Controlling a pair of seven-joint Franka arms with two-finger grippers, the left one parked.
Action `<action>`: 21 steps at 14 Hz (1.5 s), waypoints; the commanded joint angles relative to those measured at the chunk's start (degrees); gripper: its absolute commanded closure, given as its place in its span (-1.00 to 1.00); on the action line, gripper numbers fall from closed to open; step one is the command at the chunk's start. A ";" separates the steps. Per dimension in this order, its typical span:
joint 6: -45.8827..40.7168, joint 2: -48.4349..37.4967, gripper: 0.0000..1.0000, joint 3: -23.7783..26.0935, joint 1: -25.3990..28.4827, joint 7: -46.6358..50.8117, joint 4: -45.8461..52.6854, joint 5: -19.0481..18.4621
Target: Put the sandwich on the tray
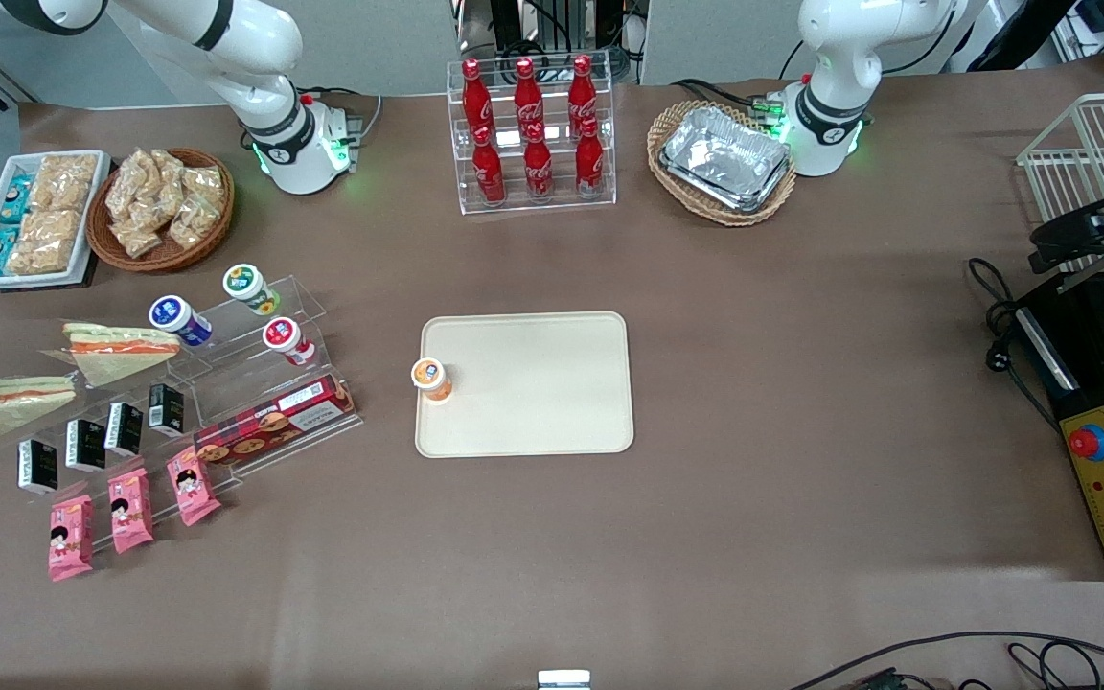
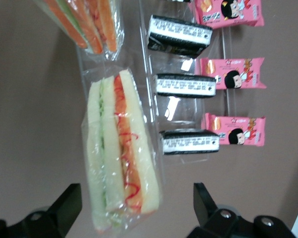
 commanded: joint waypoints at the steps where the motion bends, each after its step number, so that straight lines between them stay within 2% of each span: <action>1: 3.36 -0.52 -1.00 0.15 -0.15 -4.98 -2.54 4.68; 6: 4.69 0.10 -1.00 0.15 0.29 -4.89 -2.64 4.68; 8: 4.77 0.27 -0.87 0.15 0.38 -4.72 -2.64 4.68; 10: 5.04 0.89 -0.20 0.06 0.21 -4.80 -2.64 4.50; 11: 5.56 1.06 0.00 0.06 0.12 -4.80 -2.64 4.50; 12: 5.83 1.15 0.07 0.06 0.12 -4.80 -2.64 4.50; 14: 6.01 1.59 0.51 0.06 -0.15 -5.07 -2.64 4.41; 16: 6.09 1.68 0.73 0.06 -0.32 -5.15 -2.64 4.41; 17: 6.09 1.68 0.98 0.06 -0.41 -5.15 -2.64 4.41; 21: 5.74 1.77 1.00 0.06 -1.47 -4.63 -2.20 4.76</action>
